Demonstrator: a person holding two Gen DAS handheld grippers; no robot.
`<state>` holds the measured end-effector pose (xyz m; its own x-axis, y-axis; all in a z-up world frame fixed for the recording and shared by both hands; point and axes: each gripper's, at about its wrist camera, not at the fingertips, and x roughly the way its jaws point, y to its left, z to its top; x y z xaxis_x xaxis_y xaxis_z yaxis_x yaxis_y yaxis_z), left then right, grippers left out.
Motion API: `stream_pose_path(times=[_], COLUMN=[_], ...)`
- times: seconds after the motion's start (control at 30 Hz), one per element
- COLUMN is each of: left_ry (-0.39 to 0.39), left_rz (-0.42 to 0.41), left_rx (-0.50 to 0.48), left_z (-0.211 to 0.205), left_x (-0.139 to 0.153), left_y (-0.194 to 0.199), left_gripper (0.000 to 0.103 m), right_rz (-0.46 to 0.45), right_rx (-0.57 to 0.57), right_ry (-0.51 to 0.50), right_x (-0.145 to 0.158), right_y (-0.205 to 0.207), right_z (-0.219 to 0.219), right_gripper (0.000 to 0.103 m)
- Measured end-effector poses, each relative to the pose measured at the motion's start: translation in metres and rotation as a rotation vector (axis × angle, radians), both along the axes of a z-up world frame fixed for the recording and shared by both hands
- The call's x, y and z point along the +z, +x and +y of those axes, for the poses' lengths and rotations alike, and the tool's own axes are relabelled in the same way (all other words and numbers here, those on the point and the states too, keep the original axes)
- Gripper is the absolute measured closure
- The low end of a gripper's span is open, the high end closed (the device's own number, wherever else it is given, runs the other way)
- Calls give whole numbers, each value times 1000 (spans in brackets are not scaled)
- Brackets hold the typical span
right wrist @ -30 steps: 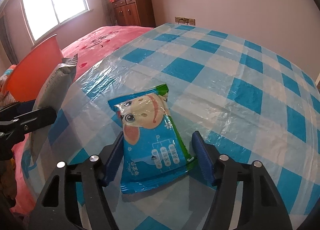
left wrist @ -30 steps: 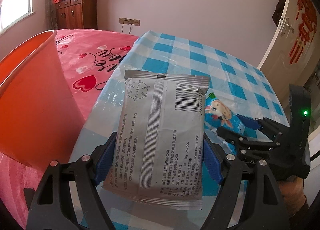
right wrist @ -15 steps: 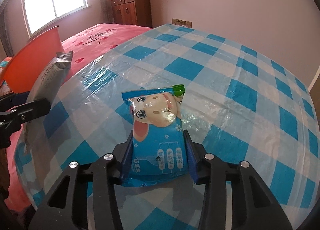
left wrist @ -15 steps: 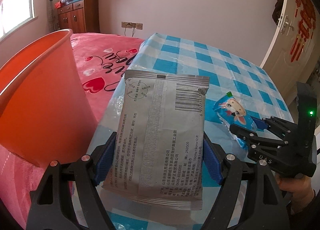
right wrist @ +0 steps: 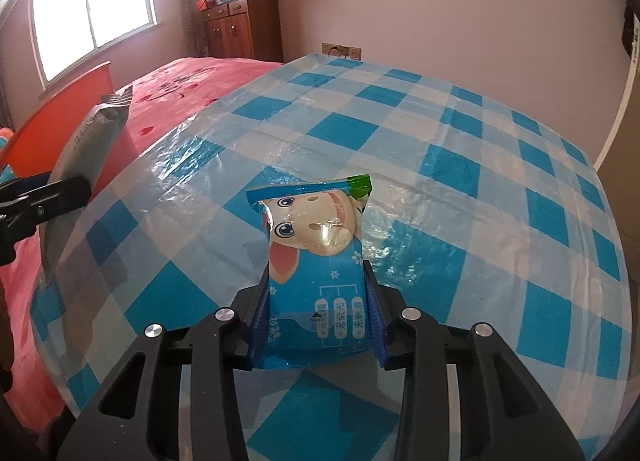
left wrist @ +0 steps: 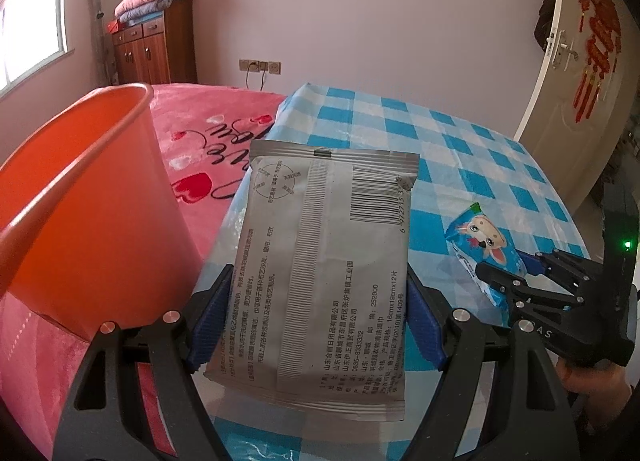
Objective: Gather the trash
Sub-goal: 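Carry the white packet and blue packet over the orange bucket and release both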
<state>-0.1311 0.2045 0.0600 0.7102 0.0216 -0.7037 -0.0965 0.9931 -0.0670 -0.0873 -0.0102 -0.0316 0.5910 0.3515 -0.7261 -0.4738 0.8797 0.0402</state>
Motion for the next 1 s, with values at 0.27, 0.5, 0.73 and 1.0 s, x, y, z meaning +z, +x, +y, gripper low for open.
stream_pose_path(times=[0.27,0.5,0.73,1.0], left_ry=[26,58,89,127], left_rz=[-47,-97,-150,-205], left_rx=[0,5,35,106], left_z=[1,3,14,41], left_x=[17,37,57,80], left_y=[-6,-10,-14,-19], left_gripper=[24,24,24,24], right_rz=[-17,-36,-30,-47], right_rx=[-12,-1,45,139], right_ry=[51,67,101,114], right_x=[27,48,63,88], right_y=[-5,-11,-10,-12], right_z=[-5,0,17,54], right_gripper=[62,62,62,62])
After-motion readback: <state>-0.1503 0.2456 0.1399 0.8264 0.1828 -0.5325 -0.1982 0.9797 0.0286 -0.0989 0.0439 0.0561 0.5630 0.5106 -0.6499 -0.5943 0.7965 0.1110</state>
